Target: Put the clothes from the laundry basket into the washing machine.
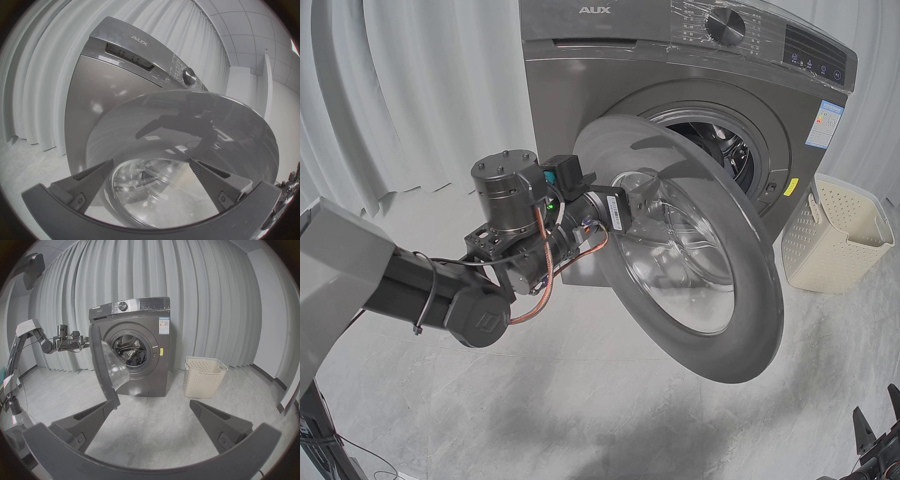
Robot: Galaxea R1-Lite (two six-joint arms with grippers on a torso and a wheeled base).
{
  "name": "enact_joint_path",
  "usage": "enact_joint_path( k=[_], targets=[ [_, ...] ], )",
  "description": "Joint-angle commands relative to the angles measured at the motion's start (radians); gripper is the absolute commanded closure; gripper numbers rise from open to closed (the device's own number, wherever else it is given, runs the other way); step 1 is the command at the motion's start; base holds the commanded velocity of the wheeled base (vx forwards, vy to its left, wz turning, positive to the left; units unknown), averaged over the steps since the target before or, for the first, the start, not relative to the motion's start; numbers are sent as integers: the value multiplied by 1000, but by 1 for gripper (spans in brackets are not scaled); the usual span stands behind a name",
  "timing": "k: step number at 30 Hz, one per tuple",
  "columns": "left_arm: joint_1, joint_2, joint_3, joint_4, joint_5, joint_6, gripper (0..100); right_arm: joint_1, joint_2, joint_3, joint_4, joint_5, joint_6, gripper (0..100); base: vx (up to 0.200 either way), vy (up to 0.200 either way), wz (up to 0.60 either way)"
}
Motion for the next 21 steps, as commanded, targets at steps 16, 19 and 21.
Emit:
enact_joint_path(
  k=[16, 19, 21],
  targets=[
    [25, 123, -202, 10, 86, -60, 0, 0, -2, 16, 0, -2, 2, 0, 0, 0, 0],
    [30, 125, -215, 17, 87, -60, 0, 0, -2, 16, 0, -2, 2, 0, 0, 0, 0],
    [35, 136, -250, 30, 87, -64, 0, 0, -2, 16, 0, -2, 2, 0, 0, 0, 0]
  ],
)
